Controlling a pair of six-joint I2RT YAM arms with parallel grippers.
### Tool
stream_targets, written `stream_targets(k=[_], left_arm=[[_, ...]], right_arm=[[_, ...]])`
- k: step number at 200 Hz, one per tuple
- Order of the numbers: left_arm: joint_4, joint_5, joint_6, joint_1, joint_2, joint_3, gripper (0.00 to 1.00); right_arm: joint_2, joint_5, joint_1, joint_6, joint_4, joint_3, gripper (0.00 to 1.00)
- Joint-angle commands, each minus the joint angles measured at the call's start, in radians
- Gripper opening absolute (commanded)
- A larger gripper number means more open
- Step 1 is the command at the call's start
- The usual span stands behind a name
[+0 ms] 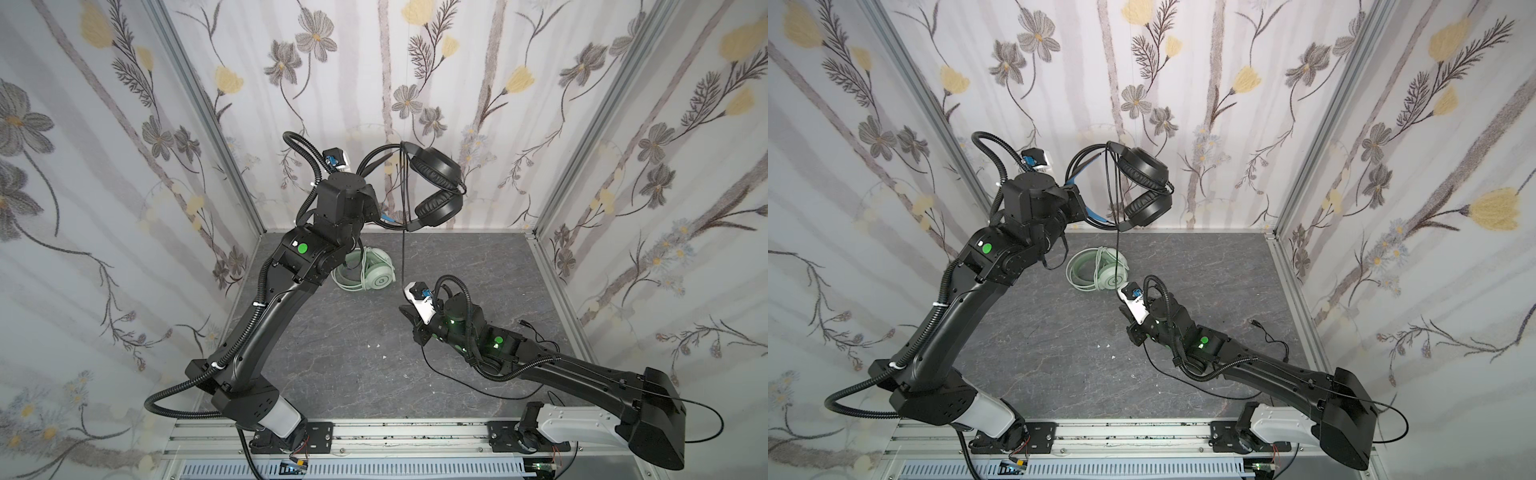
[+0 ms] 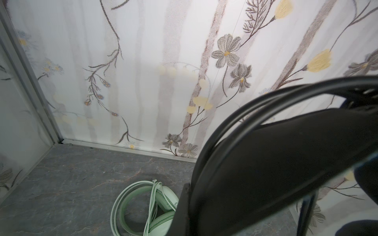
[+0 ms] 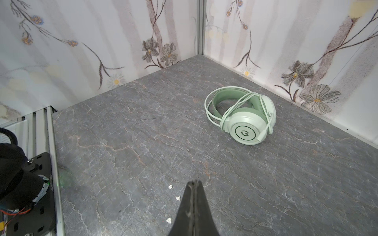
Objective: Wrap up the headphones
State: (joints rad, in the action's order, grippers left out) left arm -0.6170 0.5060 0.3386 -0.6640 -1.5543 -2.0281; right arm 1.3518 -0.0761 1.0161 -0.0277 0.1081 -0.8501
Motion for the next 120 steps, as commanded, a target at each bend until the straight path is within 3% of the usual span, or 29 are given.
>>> stream_targets(k=[1,69,120], left_arm=[[0.120,0.103,-0.040,0.004,0.008,0.035,0.00],[0.136,0.193,-0.145,0.012,0.093,0.244,0.00],[0.104,0.204,-0.241,0.012,0.146,0.360,0.00]], right_arm=[[-0.016,-0.046,0.035,0.049,-0.079,-0.056,0.02],[-0.020,-0.163,0.112,0.202,-0.245,-0.336,0.03],[0.041,-0.294,0.117,0.402,-0.385,-0.521,0.05]])
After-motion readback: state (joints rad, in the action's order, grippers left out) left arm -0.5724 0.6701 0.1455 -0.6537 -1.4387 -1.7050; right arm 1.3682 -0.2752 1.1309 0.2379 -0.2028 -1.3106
